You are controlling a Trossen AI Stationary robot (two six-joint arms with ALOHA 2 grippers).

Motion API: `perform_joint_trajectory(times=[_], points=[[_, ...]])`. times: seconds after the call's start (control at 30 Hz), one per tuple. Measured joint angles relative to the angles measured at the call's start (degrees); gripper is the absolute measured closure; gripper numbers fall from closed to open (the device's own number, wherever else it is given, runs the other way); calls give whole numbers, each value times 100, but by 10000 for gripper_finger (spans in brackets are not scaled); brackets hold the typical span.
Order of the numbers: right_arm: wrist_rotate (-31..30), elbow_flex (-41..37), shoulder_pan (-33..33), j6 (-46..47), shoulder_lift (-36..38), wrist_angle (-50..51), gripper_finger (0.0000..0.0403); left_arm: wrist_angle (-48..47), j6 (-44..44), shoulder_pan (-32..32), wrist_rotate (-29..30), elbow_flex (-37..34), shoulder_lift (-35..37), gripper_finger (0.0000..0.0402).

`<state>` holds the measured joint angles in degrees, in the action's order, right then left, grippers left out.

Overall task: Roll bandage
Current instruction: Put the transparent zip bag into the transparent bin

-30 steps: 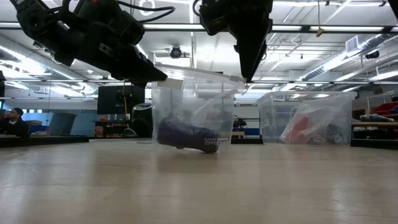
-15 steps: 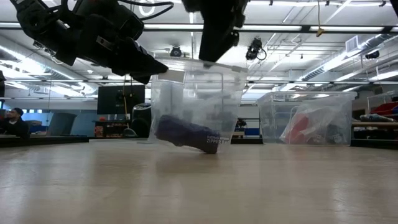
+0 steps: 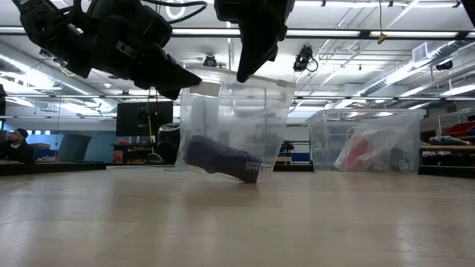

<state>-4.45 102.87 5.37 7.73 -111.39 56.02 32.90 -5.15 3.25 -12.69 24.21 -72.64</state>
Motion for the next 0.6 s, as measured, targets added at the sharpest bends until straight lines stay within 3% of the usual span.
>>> perform_joint_trajectory(times=[0.3, 0.6], points=[[-318, 9, 118, 192, 50, 249, 400, 413, 213, 0, -53, 0, -2, 389], [-674, 4, 241, 534, 348, 713, 402, 1127, 209, 0, -133, 0, -1, 307]])
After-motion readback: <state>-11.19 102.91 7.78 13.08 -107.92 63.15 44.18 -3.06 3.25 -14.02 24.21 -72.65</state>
